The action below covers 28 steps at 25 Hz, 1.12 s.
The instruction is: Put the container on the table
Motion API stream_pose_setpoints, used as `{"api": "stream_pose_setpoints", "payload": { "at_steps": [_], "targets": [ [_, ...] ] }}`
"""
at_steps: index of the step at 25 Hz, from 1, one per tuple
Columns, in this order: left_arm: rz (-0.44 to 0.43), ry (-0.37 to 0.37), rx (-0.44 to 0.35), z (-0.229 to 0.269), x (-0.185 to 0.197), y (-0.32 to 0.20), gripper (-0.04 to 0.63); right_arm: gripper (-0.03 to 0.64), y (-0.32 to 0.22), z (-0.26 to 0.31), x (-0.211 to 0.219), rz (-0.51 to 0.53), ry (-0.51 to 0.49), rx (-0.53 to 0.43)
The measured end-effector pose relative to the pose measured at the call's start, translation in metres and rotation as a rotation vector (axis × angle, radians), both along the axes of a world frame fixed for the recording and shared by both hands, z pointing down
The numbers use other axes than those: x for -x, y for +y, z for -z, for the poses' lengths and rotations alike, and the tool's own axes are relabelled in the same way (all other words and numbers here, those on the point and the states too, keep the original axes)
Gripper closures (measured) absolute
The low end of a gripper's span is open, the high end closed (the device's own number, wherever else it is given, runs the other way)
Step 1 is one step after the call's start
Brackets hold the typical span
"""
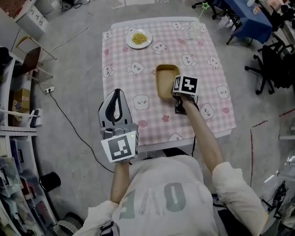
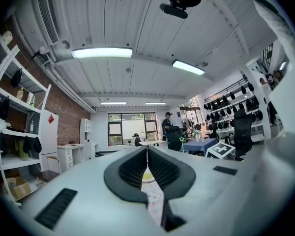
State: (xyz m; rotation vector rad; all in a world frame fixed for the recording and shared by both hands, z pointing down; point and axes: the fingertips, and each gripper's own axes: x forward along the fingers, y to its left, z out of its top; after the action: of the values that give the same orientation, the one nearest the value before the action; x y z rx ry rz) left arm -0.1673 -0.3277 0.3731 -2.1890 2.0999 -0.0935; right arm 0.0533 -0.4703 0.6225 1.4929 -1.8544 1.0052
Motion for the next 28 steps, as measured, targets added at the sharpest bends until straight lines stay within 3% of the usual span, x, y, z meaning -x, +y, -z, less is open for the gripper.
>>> {"api": "stream_pose_setpoints", "payload": {
  "at_steps": [8, 16, 17, 19, 28],
  "targets": [
    [0.000, 0.009, -0.005, 0.000, -0.001, 0.000, 0.568, 0.584, 0.008, -0.017, 0.001, 0.015, 0.034, 0.029],
    [0.006, 0.014, 0.000, -0.002, 0.000, 0.004, 0.568, 0.578, 0.012, -0.022, 0.007, 0.007, -0.048, 0.038],
    [0.005, 0.008, 0.006, -0.002, 0.000, 0.004, 0.568, 0.566, 0.012, -0.021, 0.008, 0.006, -0.065, 0.039],
    [0.005, 0.005, 0.008, -0.003, -0.001, 0.004, 0.568, 0.460, 0.011, -0.019, 0.009, 0.007, -0.085, 0.038],
    [-0.008, 0.016, -0.009, 0.003, -0.007, 0.003, 0.568, 0.460, 0.000, 0.006, 0.000, -0.008, -0.087, -0.021]
  ]
}}
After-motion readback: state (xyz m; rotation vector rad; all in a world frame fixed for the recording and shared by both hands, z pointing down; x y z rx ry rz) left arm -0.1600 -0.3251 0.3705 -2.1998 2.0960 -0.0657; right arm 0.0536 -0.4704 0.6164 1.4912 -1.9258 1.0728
